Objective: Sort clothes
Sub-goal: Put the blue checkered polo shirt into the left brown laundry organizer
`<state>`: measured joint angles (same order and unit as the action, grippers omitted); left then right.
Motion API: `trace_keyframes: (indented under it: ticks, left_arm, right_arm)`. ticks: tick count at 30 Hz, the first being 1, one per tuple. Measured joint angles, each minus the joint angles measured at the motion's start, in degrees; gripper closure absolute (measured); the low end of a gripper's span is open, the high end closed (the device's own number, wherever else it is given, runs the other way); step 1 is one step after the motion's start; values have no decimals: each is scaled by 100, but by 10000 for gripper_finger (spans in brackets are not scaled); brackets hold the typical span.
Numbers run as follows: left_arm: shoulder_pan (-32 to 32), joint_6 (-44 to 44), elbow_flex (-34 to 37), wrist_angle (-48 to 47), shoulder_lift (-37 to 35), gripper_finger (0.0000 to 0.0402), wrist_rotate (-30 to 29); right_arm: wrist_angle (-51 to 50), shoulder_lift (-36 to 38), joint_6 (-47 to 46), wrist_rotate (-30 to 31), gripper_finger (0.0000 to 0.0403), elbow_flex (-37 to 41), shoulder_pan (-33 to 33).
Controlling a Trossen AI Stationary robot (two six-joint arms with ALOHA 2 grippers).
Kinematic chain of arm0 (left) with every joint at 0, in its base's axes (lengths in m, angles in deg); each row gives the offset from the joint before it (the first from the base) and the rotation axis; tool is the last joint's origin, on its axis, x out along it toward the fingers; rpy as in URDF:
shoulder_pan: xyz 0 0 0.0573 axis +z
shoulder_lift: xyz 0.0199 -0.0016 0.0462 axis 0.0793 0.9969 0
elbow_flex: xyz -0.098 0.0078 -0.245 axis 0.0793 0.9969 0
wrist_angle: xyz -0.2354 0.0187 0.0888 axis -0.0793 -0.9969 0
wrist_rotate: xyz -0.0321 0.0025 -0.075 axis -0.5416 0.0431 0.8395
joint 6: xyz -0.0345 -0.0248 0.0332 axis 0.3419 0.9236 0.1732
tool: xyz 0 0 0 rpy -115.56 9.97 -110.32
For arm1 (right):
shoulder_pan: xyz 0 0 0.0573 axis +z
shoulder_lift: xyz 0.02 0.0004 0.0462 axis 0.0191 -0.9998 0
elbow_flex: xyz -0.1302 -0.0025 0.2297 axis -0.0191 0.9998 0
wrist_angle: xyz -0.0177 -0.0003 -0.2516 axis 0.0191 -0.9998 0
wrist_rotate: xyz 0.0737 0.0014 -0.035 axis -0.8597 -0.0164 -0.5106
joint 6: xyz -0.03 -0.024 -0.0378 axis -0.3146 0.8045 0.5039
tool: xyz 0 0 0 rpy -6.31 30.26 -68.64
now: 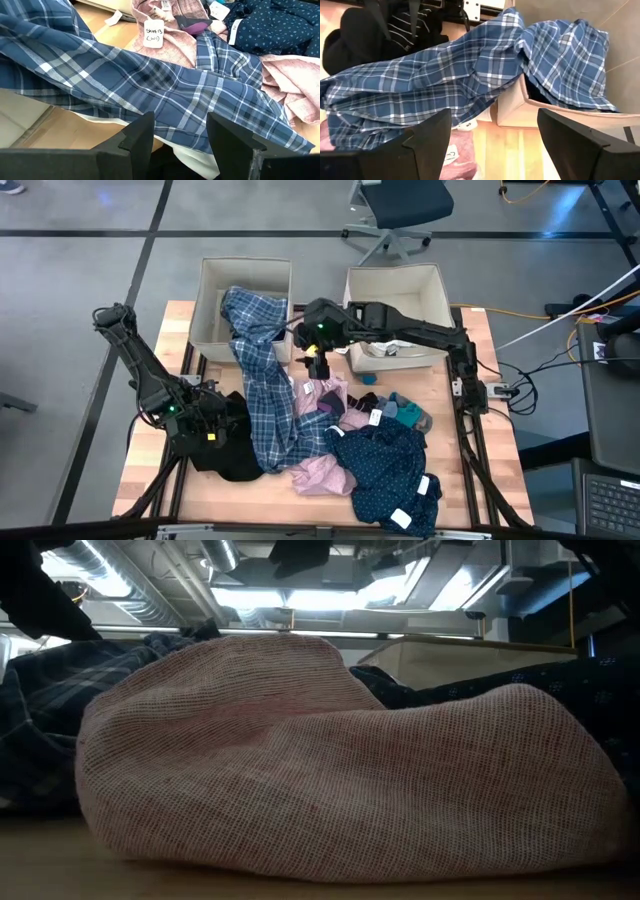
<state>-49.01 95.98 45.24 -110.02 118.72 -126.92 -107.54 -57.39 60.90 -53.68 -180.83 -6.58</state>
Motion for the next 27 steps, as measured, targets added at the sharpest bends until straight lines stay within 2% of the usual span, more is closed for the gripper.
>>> trace_keyframes:
  ticks: [21, 25, 27]
  left_arm:
    - [0, 0, 0, 0, 2, 229, 26]
    - [0, -17, 0, -5, 0, 229, 28]
    - [0, -18, 0, -8, 2, 229, 31]
  right_arm:
    - [38, -4, -279, -2, 107, 1031, 549]
    - [559, -4, -391, -2, 107, 1576, 734]
    - [1195, -4, -424, -12, 107, 1936, 810]
